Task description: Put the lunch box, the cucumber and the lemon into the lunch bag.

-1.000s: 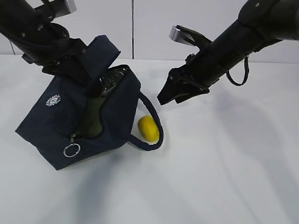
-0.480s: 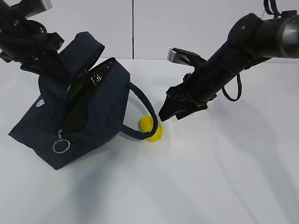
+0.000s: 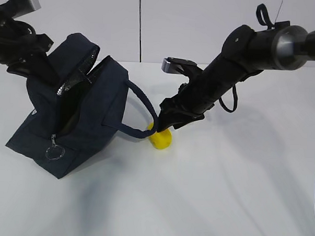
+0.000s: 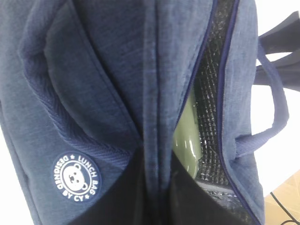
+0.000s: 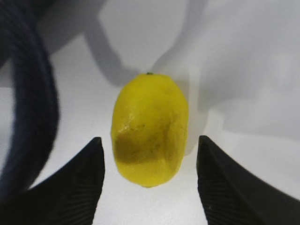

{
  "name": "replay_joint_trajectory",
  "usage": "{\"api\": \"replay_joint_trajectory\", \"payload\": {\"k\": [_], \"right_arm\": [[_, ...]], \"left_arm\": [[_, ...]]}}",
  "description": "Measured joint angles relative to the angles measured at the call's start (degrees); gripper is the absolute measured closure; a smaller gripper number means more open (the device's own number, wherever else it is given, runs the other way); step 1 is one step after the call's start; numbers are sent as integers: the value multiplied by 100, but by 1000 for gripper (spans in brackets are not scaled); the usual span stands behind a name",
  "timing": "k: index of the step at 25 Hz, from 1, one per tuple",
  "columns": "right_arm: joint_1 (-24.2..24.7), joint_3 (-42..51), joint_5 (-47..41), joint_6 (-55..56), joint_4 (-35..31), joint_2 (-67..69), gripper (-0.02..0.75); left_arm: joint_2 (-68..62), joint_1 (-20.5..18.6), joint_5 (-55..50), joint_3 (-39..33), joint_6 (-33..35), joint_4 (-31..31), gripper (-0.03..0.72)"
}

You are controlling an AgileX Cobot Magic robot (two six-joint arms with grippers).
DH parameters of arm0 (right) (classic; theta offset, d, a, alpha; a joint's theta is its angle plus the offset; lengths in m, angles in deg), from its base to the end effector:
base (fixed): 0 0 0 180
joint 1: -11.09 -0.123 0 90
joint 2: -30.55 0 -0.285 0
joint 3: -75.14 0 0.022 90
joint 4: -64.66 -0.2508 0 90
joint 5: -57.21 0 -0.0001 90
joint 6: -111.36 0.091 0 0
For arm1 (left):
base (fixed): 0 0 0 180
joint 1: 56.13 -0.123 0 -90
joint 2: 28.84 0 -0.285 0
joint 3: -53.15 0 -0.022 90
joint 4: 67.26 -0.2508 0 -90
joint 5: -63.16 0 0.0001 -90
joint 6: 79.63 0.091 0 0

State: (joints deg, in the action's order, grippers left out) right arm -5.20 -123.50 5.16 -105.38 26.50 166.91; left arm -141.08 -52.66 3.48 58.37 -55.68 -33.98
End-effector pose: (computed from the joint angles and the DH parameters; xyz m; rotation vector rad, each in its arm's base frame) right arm 0.4307 0.1721 0.1465 -0.7594 2.6746 0.7412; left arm 0.3754 -0.0660 0.2582 0.3261 2.7257 -0.6826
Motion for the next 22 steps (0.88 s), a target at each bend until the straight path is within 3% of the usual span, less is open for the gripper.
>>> {"api": "replay_joint_trajectory", "payload": {"k": [11,17,22], "right_arm": [[-219,0,343,48,-38,255,278],[-219,-9,391,159,-38,290,379],[-173,-155,238,345,-11,334,400]], "left_arm": [[0,-47,-21,0,0,-36,671],[0,-67,-57,0,0,-40,671],[0,-67,-65,0,0,-40,671]]}}
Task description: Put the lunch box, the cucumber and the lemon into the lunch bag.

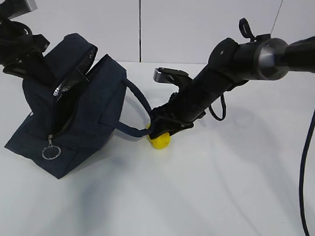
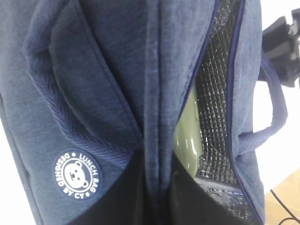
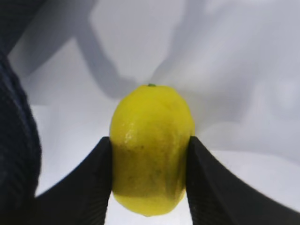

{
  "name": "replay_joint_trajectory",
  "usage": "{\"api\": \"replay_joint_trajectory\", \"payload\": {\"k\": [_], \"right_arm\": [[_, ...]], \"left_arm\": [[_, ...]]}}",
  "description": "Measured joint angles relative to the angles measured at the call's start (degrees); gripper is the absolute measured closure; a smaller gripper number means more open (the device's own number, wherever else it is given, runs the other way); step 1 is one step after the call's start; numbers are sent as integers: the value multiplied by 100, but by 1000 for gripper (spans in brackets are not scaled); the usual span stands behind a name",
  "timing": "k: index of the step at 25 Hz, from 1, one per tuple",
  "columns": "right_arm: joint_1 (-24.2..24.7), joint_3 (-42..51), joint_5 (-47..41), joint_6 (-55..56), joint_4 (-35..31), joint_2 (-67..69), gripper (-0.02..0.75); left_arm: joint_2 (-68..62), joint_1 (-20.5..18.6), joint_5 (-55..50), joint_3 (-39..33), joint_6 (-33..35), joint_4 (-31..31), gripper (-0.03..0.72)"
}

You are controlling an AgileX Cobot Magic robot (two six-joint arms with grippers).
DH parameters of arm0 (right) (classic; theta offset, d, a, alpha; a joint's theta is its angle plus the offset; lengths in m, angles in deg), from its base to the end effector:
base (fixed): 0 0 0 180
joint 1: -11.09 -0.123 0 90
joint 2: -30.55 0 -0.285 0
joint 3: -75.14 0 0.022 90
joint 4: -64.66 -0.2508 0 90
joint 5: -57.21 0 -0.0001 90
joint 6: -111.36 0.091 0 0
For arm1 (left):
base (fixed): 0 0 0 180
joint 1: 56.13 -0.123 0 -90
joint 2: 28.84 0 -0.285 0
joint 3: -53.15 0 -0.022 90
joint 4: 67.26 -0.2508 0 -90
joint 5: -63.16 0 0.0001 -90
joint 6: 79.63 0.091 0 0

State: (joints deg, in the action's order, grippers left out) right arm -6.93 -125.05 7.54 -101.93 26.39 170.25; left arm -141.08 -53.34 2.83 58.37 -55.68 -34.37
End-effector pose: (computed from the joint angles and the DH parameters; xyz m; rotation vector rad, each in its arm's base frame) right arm 0.4344 0.1865 0.1265 -0.6941 2.7086 0.7422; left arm 0.3751 -0.0613 0.2577 0.3194 2.7365 -0.6777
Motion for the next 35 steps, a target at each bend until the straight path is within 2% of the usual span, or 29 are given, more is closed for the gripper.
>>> {"api": "replay_joint_trajectory", "payload": {"k": [10,13,16,20,25,29,35], "right_arm": [[713,-934,-959,383,135,-121,401],[865,-1069,-1212,365,-80,-329,402],[934,-1108,-1475,148,-569,-524,402],[932,-1108,-1829,-240,-1346,-630,402],[932,-1108,-1949,-554,-2075,-630,402],[896,-1108,-1949,-610,-2194,-630,402],[499,-925,-1949,-766,-2232,-630,402]], "left_arm": [[0,0,-26,0,48,101,671],[0,0,-48,0,160,320,671],[0,0,-59,0,244,524,671],[0,80,-59,0,281,598,671],[0,472,17,0,302,598,671],[0,685,114,0,302,638,671],[0,689,149,0,302,773,671]]}}
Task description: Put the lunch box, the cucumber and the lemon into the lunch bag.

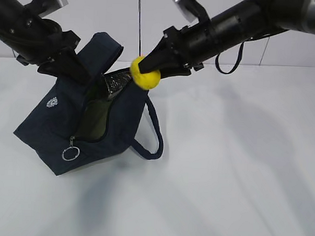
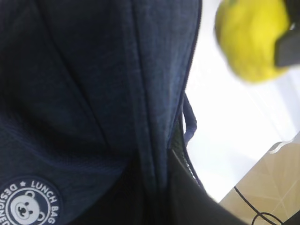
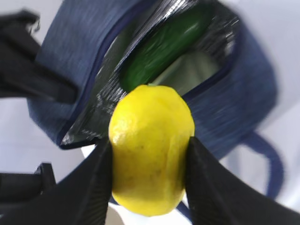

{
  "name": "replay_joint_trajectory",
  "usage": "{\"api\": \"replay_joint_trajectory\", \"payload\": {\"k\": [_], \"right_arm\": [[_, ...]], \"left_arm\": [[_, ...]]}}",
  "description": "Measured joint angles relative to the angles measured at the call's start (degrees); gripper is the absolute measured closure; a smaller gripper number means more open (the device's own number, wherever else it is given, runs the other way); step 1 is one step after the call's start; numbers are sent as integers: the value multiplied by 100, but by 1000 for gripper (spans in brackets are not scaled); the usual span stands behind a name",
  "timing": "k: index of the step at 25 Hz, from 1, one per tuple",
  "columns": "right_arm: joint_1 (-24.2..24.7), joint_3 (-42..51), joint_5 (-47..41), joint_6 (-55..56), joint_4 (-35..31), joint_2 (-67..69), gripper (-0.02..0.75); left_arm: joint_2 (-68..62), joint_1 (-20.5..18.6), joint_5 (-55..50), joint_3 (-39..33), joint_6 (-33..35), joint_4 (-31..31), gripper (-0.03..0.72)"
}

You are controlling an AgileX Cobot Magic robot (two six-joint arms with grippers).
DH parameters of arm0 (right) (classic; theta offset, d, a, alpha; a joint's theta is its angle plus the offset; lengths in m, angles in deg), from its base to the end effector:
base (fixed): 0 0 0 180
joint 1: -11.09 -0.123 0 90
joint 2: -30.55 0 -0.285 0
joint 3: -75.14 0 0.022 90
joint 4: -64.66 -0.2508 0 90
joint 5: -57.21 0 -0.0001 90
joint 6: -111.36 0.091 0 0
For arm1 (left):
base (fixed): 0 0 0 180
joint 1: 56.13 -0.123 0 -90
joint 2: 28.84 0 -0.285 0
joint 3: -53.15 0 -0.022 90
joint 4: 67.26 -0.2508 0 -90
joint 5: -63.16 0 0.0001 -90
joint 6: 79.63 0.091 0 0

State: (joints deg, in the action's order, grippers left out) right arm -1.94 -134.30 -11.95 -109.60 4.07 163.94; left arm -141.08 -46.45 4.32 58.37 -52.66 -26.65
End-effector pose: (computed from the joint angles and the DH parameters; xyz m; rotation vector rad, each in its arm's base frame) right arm 0.4370 0.1772 0.2427 -0.7312 2.3811 1.2942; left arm 0.3678 -0.1142 0.2641 0.4515 2.6489 -0.8444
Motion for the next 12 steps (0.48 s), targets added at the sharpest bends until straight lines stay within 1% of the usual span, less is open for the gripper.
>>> {"api": "replay_joint_trajectory", "payload": {"k": [3,6,12], "right_arm": [[-301,33,0,-68,-26,110,402],[-487,38,63,-153,-151,245,402],[-638,46,347,-289,-692,612,402]], "left_arm": [[0,0,0,0,0,26,671],[0,0,0,0,0,26,671],[0,0,0,0,0,26,671]]}}
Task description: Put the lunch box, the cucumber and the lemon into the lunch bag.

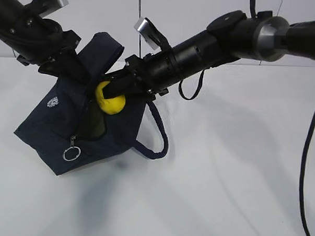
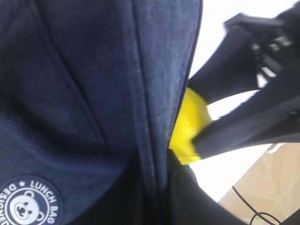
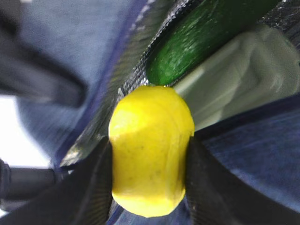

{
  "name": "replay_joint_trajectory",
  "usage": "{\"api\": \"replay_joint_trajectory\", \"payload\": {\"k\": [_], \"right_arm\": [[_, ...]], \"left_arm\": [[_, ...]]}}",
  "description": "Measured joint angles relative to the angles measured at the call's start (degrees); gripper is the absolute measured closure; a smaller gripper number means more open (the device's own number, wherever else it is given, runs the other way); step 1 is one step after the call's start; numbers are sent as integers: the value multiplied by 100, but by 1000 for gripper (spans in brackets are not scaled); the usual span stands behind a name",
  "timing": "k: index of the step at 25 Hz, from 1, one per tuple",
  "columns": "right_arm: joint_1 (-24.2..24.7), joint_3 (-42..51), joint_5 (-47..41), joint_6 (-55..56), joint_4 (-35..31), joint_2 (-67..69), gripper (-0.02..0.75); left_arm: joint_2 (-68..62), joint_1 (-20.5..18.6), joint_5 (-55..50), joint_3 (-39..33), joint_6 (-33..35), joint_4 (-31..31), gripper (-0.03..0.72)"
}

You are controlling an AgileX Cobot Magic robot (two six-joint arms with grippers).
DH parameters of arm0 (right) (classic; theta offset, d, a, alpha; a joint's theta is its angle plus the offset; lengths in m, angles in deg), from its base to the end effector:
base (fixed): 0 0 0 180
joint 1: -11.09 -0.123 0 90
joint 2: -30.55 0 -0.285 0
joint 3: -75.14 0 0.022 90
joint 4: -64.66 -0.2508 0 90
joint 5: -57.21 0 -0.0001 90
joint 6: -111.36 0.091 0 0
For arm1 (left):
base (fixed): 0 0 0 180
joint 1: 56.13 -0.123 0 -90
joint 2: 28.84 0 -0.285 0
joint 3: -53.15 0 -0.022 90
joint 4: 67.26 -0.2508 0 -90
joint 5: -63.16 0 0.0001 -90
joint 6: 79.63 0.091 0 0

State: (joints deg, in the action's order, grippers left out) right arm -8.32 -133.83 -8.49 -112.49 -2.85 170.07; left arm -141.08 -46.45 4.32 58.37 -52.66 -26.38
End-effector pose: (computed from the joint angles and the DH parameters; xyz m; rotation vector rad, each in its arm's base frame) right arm 0.4302 0.2329 0.1977 -0.7396 2.3716 1.4375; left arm 0.3678 -0.1145 0.2643 0.4482 2.6472 -0.8501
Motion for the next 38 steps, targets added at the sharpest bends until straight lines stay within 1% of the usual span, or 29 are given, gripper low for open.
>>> {"api": "replay_joint_trajectory", "payload": {"k": [3,5,8,12,20,23,27,30,32,35,38], "right_arm": [[-23,6,169,-113,-320,143,402],[-23,15,271,-196,-469,155,388],[-23,15,344,-364,-692,155,345],[-23,15,355,-439,-760,155,281],[0,15,317,-439,-764,155,270],[125,15,152,-439,-764,155,270],[427,15,-154,-425,-764,52,270],[636,15,-204,-279,-544,-46,270],[759,15,-217,-95,-219,-56,270],[821,15,-217,133,287,-56,270],[821,15,-247,294,602,-56,270]], "left_arm": [[0,0,-11,0,10,0,671],[0,0,-11,0,10,0,671],[0,0,-20,0,10,0,671],[0,0,-20,0,21,0,671],[0,0,-32,0,21,0,671],[0,0,-32,0,21,0,671],[0,0,-42,0,21,0,671],[0,0,-42,0,21,0,671],[0,0,-54,0,21,0,671],[0,0,-63,0,21,0,671],[0,0,-76,0,21,0,671]]}}
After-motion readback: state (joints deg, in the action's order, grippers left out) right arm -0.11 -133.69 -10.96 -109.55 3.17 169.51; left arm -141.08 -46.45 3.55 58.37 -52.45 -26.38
